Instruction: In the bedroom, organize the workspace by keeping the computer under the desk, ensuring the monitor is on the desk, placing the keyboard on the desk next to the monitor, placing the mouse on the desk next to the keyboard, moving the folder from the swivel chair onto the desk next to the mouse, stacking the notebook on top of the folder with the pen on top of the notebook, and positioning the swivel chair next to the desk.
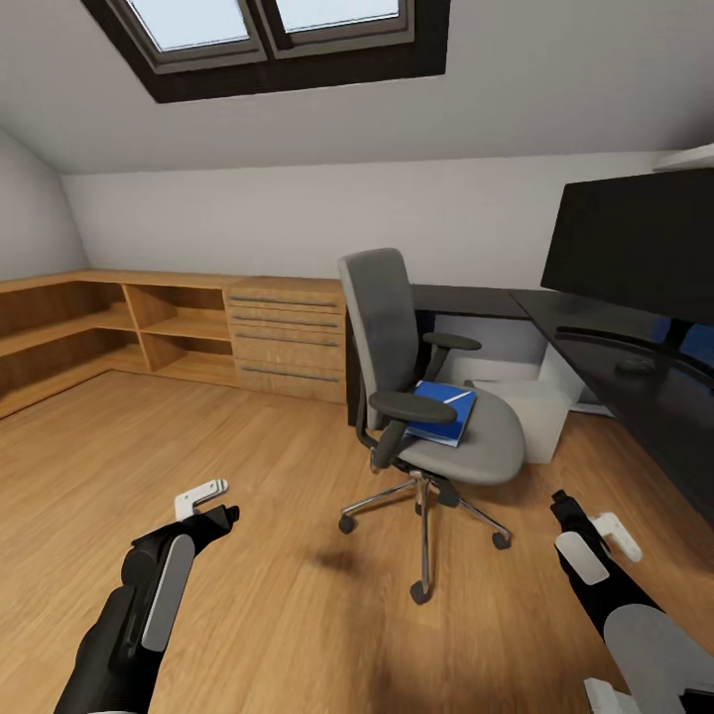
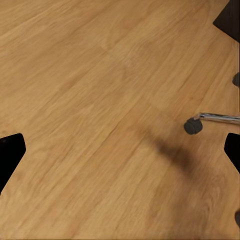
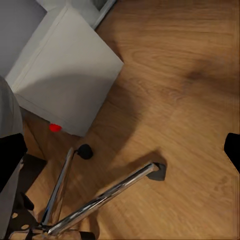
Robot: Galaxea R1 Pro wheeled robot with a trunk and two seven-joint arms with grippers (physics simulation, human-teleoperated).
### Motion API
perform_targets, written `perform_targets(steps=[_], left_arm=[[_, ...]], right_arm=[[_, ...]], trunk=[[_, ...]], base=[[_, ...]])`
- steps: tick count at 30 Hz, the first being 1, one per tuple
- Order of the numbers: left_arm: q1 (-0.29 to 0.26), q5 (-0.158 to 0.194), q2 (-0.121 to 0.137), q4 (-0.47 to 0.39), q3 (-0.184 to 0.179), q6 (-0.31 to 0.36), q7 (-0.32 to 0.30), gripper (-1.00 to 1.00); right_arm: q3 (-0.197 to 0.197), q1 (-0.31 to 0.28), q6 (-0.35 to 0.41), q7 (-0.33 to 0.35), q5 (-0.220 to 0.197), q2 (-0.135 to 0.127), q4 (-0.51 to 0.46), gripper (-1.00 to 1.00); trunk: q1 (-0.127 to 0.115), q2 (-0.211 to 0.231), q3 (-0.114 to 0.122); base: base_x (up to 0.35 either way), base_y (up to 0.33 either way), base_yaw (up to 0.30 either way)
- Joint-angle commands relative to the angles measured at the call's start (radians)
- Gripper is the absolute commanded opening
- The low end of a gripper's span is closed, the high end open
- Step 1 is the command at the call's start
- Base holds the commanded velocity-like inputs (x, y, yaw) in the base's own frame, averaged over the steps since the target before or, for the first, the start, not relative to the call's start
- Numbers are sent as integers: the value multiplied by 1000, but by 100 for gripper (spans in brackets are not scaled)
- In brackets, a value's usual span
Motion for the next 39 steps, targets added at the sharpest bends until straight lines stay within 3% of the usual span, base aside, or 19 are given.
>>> perform_targets(steps=[1, 10, 20, 26, 39], left_arm=[[0, 11, 0, -1, 1, 3, 8, 100], [0, 9, 0, -1, 1, 4, 7, 100], [0, 8, 1, -1, 1, 4, 8, 100], [0, 8, 0, -1, 1, 4, 9, 100], [0, 8, 0, 0, 0, 3, 9, 100]], right_arm=[[2, -1, -5, -1, -11, 0, 0, 100], [3, -1, -5, -1, -11, 0, 1, 100], [4, -1, -5, 19, -3, 0, -1, 100], [2, 1, -5, 98, 7, -1, 2, 100], [0, 1, -5, 109, 7, -4, 5, 100]], trunk=[[0, 0, -1], [0, 0, -8], [0, 0, -11], [0, 0, -11], [0, 0, -11]], base=[[-12, 274, -242], [-3, 95, -188], [10, 2, -29], [252, 0, 0], [317, 0, 0]])
